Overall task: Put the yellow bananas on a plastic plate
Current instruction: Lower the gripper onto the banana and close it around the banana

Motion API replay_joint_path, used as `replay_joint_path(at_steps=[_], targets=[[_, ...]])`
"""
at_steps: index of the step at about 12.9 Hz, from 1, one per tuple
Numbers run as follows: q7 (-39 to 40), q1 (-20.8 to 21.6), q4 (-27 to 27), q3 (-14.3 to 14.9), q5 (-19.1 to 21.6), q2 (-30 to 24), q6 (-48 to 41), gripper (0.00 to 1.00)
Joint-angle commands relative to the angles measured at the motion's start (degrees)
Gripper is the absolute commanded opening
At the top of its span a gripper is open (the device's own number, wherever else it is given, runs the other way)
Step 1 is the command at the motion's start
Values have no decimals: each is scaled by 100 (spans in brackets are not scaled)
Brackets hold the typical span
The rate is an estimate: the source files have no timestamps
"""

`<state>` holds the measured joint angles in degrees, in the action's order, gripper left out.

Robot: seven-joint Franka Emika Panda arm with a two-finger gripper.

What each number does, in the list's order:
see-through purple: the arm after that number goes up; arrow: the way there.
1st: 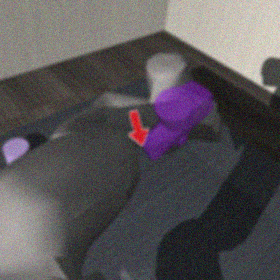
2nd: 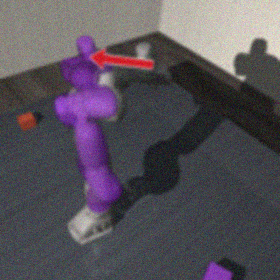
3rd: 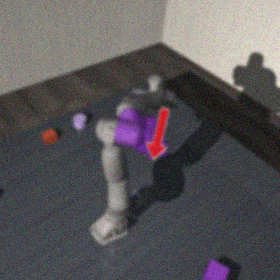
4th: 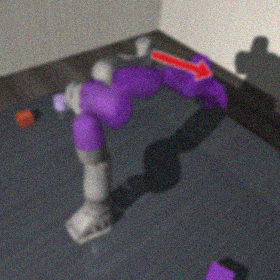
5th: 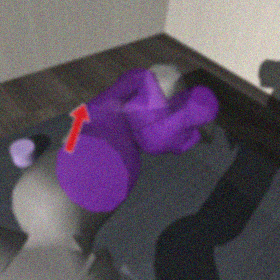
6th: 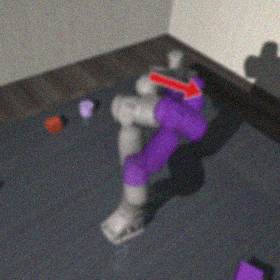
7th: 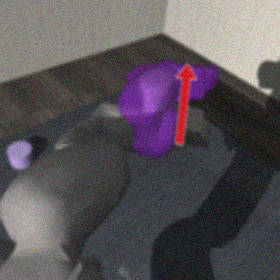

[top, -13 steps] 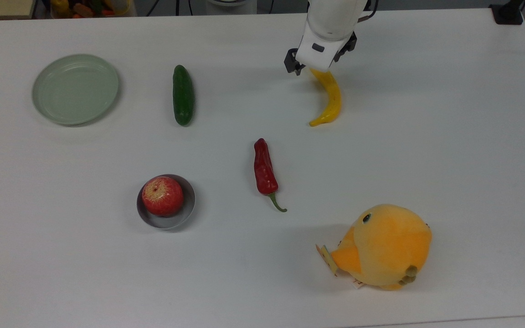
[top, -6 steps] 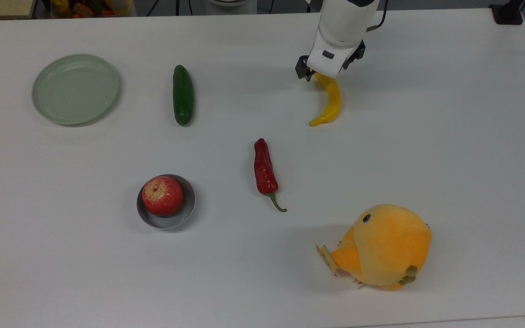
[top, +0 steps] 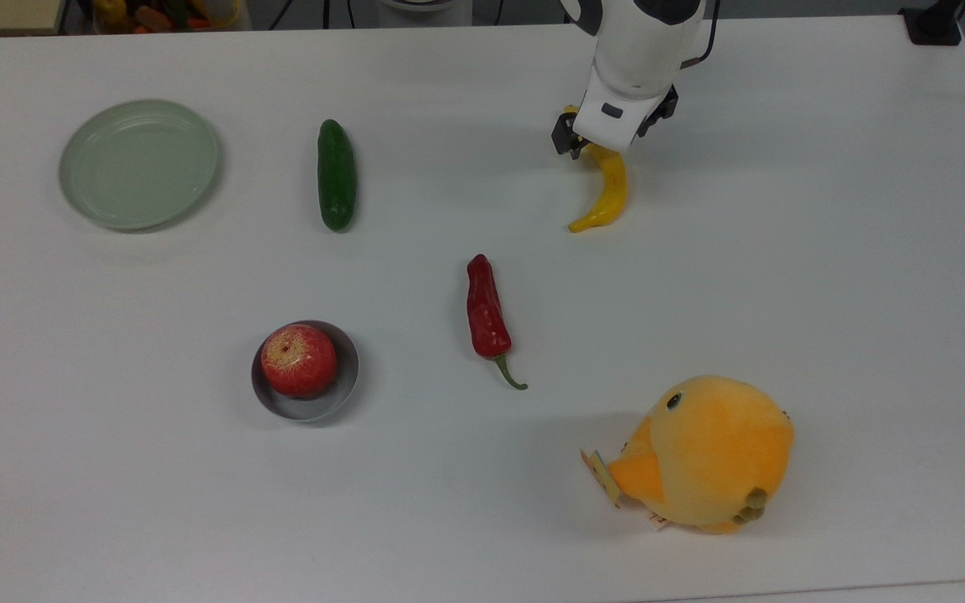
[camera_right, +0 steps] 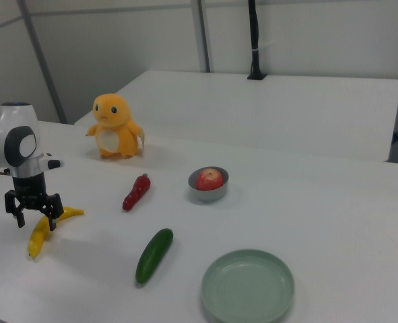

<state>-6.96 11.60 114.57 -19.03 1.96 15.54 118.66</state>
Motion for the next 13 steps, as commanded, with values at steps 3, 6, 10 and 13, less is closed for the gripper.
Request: replay_joint_path(at_steps=[3, 6, 10, 13], targets=[[-130, 53, 65, -4, -205, 81, 175, 70], [-130, 53, 65, -4, -214, 81, 166, 48], [-122, 53, 74, -4, -214, 81, 157, 37], [-113, 44, 56, -4, -214, 63, 105, 31]])
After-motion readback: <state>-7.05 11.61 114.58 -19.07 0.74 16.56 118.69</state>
